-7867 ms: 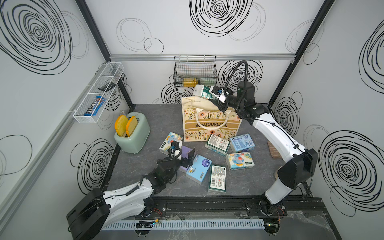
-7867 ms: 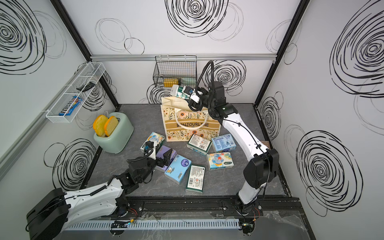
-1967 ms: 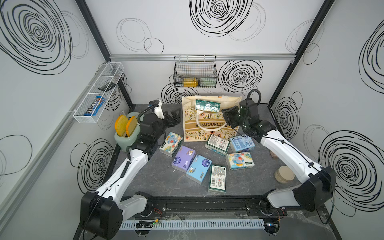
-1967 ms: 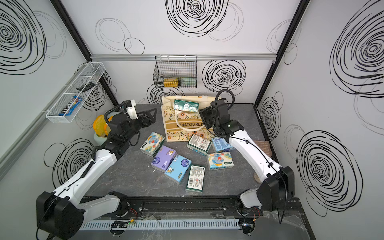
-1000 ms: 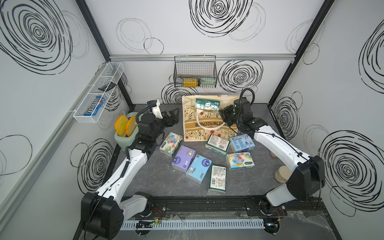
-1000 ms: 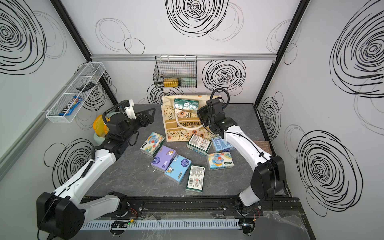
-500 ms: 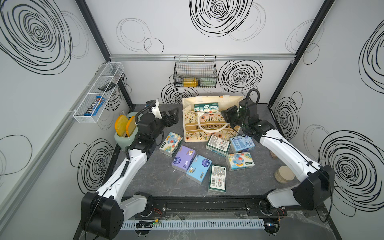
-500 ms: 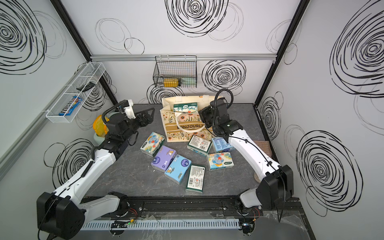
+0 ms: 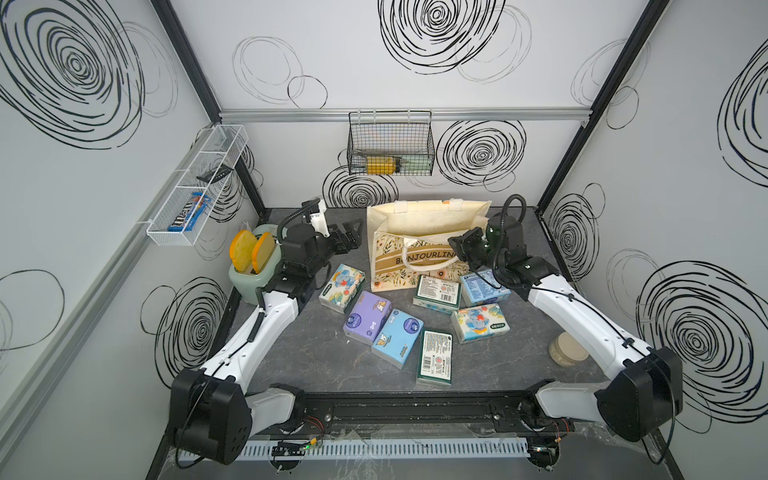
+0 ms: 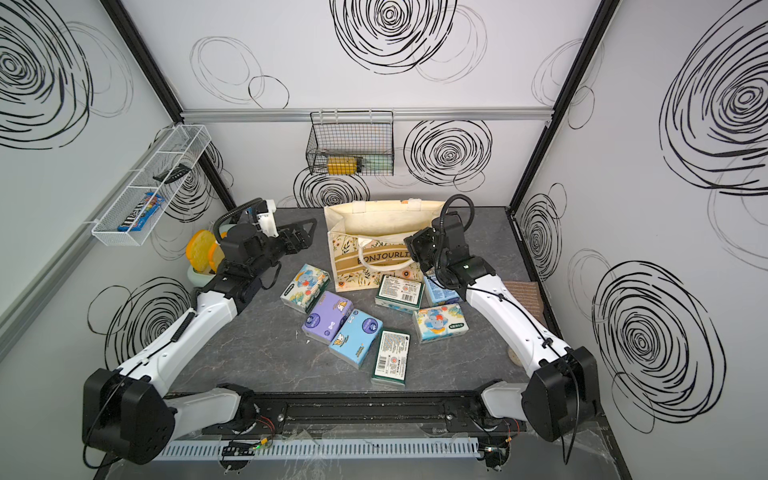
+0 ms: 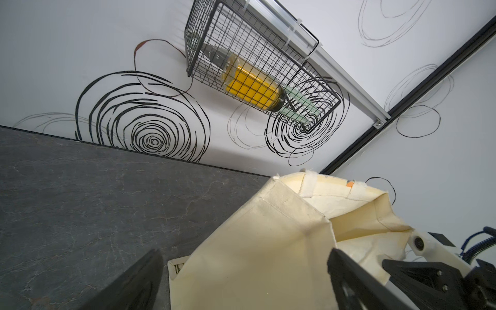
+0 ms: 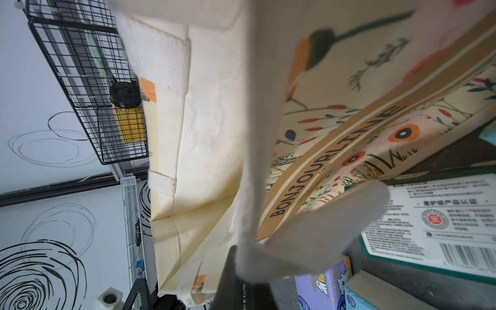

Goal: Put tissues into the canvas bag
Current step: Adjust the canvas bag at the center of the board.

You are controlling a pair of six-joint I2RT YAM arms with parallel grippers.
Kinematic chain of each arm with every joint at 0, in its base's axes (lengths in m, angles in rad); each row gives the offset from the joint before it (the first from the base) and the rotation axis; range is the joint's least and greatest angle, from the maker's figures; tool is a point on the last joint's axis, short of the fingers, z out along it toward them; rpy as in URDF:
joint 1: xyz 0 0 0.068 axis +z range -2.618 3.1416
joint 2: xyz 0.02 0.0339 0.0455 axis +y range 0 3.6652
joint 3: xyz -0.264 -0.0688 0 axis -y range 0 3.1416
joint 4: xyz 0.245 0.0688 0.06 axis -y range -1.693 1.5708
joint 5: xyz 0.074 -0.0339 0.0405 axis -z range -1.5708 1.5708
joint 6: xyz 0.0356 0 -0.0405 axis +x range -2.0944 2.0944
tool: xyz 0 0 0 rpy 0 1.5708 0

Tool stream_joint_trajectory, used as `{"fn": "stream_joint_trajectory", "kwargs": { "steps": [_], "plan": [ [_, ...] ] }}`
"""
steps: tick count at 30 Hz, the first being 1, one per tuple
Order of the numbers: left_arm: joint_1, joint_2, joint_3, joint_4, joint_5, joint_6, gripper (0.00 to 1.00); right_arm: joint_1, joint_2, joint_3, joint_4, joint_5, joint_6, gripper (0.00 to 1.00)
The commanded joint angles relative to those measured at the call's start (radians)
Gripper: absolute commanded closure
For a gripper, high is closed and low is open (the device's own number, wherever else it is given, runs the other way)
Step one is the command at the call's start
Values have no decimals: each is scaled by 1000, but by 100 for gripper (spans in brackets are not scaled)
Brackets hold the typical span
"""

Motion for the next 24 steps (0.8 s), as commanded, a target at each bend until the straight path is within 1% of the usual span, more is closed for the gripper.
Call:
{"fn": "stream_joint_trajectory", "kwargs": {
  "steps": [1, 3, 5, 7, 9, 11, 12, 14, 16, 17, 19, 20, 22, 24],
  "plan": [
    [5, 19, 43, 54, 57, 18, 1, -8, -48, -4, 18, -15, -15, 100],
    [0, 32, 74, 42, 67, 48, 1, -9, -64, -1, 5, -20, -24, 100],
    [-3, 52, 138, 3, 73, 81, 1, -8, -83, -9, -3, -28, -33, 100],
    [4, 91, 242, -55, 111, 120, 0, -8, -102, -28, -4, -37, -33, 100],
    [7, 153, 384, -159, 155, 195, 2, -8, -117, -50, 4, -42, -31, 100],
    [8, 250, 567, -293, 246, 273, 4, -9, -125, -66, 7, -51, -28, 100],
    [8, 301, 644, -366, 281, 305, 7, -10, -128, -74, 7, -55, -27, 100],
    [3, 426, 855, -551, 369, 383, 13, -13, -136, -84, 6, -64, -29, 100],
    [-10, 542, 1046, -745, 401, 462, 14, -16, -143, -92, 5, -72, -33, 100],
    [-22, 607, 1165, -858, 403, 516, 14, -21, -147, -96, 4, -78, -36, 100],
    [-53, 716, 1354, -1052, 378, 606, 13, -29, -154, -104, -1, -87, -42, 100],
    [-65, 745, 1386, -1095, 358, 629, 12, -32, -158, -110, 0, -92, -43, 100],
    [-80, 741, 1344, -1075, 328, 634, 9, -40, -164, -121, 3, -102, -44, 100],
    [-101, 749, 1335, -1097, 280, 664, 9, -48, -170, -132, 5, -111, -46, 100]
  ]
}}
